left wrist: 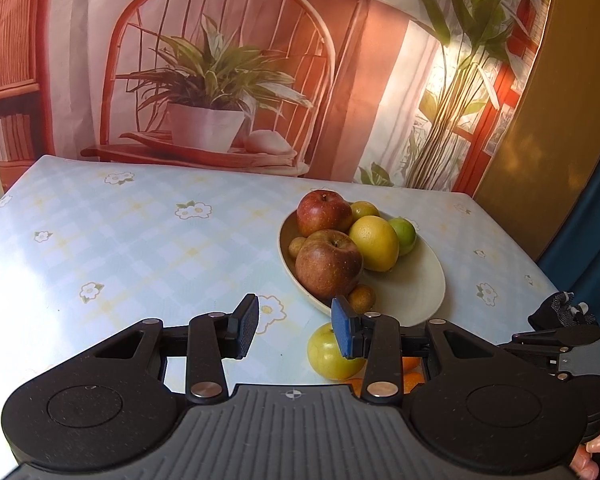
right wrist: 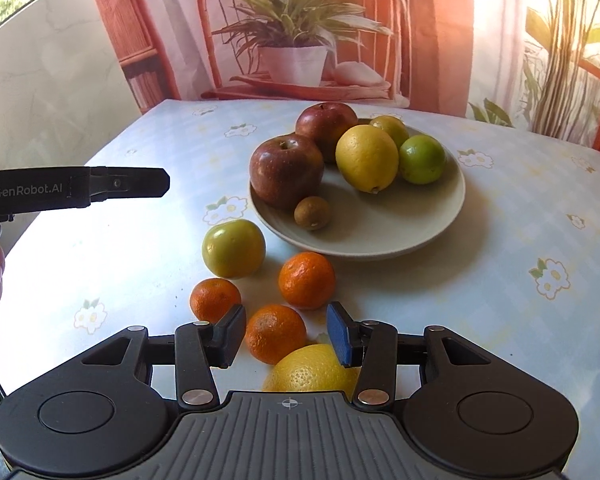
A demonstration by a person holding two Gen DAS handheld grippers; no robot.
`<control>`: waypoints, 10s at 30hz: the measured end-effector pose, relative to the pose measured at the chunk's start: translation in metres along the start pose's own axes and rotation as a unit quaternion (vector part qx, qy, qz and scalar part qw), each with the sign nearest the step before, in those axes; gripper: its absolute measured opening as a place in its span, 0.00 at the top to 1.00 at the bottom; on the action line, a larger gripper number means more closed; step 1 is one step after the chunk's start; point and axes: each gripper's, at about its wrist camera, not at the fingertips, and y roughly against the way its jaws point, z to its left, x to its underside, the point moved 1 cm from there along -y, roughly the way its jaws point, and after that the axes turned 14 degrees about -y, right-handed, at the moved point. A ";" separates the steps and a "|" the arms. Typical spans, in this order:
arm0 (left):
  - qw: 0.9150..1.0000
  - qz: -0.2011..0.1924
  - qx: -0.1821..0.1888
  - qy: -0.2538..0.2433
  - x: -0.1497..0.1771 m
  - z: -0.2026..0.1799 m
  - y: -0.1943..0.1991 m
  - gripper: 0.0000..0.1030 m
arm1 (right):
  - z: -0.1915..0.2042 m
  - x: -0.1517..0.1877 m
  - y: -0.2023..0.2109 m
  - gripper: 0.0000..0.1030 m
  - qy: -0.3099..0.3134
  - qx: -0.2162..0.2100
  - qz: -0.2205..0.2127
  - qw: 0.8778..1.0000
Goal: Organize fruits
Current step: 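Move the right gripper to a tangerine and close on it, then lift the tangerine with the right gripper while the left gripper grasps the green apple, then carry the tangerine and green apple onto the plate with both grippers, then open both grippers to set the tangerine and green apple on the plate, then move the right gripper to the remaining lemon while the left gripper approaches a tangerine, then close the right gripper on the large yellow lemon, then lift and carry the lemon onto the plate with the right gripper, then release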
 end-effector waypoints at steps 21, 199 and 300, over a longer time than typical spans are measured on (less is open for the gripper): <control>1.000 -0.001 0.014 0.024 0.013 0.011 0.000 0.60 | 0.028 -0.011 -0.020 0.70 0.082 0.018 0.075 0.994; 0.994 0.031 0.097 0.049 0.026 -0.019 0.000 0.55 | -0.004 0.070 0.022 0.51 -0.029 0.010 -0.085 0.996; 0.992 0.043 0.119 0.017 -0.085 -0.019 -0.097 0.55 | -0.044 -0.070 -0.024 0.55 -0.028 -0.081 -0.121 0.989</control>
